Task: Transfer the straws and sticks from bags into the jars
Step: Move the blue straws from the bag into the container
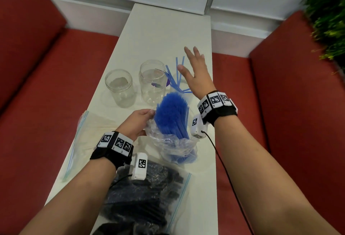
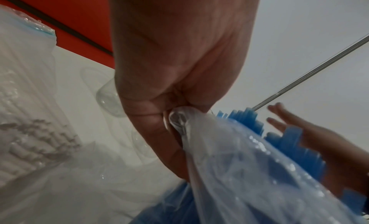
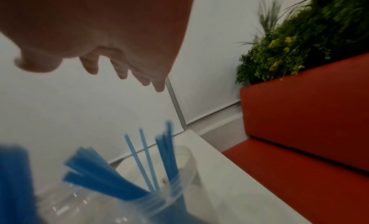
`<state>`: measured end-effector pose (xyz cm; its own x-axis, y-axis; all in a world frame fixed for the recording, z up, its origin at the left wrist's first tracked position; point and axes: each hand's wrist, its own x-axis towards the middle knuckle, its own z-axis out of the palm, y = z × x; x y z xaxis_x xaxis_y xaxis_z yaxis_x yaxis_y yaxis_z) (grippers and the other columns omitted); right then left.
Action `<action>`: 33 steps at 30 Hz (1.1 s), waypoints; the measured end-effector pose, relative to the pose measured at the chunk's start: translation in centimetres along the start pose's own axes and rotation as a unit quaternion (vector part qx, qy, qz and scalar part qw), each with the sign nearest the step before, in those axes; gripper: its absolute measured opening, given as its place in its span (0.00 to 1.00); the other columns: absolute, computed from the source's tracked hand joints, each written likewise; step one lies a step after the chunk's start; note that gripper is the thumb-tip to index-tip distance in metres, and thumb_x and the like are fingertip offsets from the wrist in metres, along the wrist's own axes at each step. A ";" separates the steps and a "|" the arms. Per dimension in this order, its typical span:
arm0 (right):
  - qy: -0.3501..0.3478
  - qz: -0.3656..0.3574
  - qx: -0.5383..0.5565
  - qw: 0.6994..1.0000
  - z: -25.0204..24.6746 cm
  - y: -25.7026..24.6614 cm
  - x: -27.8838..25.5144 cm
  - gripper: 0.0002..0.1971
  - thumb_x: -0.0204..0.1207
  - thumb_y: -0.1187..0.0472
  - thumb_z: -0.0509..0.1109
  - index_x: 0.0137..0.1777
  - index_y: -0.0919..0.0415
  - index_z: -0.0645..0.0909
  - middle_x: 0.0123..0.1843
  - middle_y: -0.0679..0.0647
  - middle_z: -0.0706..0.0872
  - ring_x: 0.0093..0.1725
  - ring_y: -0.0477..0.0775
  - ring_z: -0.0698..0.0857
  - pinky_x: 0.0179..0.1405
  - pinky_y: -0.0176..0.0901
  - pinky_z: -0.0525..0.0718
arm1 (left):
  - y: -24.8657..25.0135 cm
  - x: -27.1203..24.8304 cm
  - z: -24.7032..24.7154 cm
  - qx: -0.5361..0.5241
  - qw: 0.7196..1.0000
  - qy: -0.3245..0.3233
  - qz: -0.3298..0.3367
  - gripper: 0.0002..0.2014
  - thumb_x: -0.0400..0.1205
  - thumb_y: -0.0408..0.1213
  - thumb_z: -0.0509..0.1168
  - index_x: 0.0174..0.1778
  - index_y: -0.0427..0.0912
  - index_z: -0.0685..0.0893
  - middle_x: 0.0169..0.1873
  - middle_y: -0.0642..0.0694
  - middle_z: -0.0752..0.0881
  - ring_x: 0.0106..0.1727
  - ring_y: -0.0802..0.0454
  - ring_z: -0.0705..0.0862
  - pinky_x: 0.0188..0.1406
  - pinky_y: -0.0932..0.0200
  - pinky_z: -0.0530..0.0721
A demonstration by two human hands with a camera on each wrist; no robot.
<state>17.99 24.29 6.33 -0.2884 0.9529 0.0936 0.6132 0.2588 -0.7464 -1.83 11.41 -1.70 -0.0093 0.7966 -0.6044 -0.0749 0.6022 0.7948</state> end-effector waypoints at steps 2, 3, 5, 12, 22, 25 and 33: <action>0.068 -0.013 0.065 0.996 -0.8 -0.2 -1.6 0.26 0.89 0.52 0.62 0.85 0.49 0.66 0.87 0.53 0.64 0.87 0.53 0.60 0.85 0.48 0.58 | 0.0 -0.4 0.0 0.004 1.000 0.008 0.003 0.15 0.91 0.44 0.60 0.63 0.40 0.88 0.68 0.35 0.84 0.49 0.41 0.82 0.40 0.50 0.88; 0.084 0.000 0.088 0.993 -0.9 -0.1 -2.6 0.23 0.88 0.59 0.62 0.83 0.52 0.71 0.83 0.54 0.72 0.82 0.53 0.70 0.81 0.46 0.67 | 0.0 -0.7 0.0 0.006 1.000 0.012 0.004 0.15 0.91 0.43 0.60 0.63 0.40 0.87 0.68 0.34 0.84 0.50 0.41 0.83 0.42 0.49 0.88; 0.087 0.054 0.128 0.987 -0.4 0.5 -5.1 0.24 0.84 0.71 0.58 0.77 0.53 0.76 0.71 0.53 0.82 0.69 0.53 0.82 0.66 0.45 0.80 | -0.1 -1.2 0.0 0.010 1.000 0.016 0.005 0.14 0.91 0.43 0.60 0.63 0.41 0.87 0.67 0.36 0.85 0.48 0.43 0.85 0.44 0.48 0.88; -0.024 0.142 0.251 0.957 4.4 2.5 -13.5 0.28 0.70 0.75 0.62 0.69 0.54 0.73 0.59 0.56 0.82 0.52 0.51 0.83 0.45 0.34 0.81 | -0.9 -2.8 0.5 0.031 0.999 0.016 0.029 0.13 0.91 0.41 0.60 0.62 0.41 0.88 0.59 0.41 0.87 0.35 0.54 0.84 0.27 0.60 0.85; -0.036 0.147 0.148 0.977 6.3 1.7 -16.3 0.17 0.84 0.68 0.65 0.71 0.56 0.76 0.64 0.52 0.84 0.61 0.48 0.82 0.64 0.42 0.77 | -1.6 -4.5 0.2 0.044 0.999 0.018 0.026 0.13 0.90 0.42 0.59 0.55 0.46 0.90 0.48 0.47 0.92 0.40 0.50 0.90 0.31 0.56 0.87; 0.000 0.134 0.157 0.978 5.5 1.0 -15.8 0.10 0.86 0.60 0.65 0.64 0.51 0.73 0.54 0.49 0.84 0.54 0.50 0.84 0.49 0.36 0.78 | -1.5 -4.8 0.2 0.023 0.999 0.006 0.023 0.13 0.90 0.43 0.60 0.60 0.46 0.89 0.53 0.47 0.92 0.47 0.47 0.92 0.33 0.56 0.88; -0.076 0.138 0.092 0.983 6.3 1.3 -17.0 0.19 0.76 0.74 0.66 0.65 0.59 0.79 0.54 0.54 0.86 0.53 0.54 0.84 0.52 0.36 0.80 | -1.8 -4.8 0.1 0.035 0.999 0.014 0.027 0.12 0.91 0.41 0.60 0.57 0.44 0.89 0.52 0.43 0.92 0.45 0.45 0.90 0.30 0.58 0.87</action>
<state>19.07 7.46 -0.40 -0.2447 0.9448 -0.2181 0.5441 -0.0524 -0.8374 -1.57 6.46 -0.24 -0.0388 0.8273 -0.5605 -0.0026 0.5608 0.8280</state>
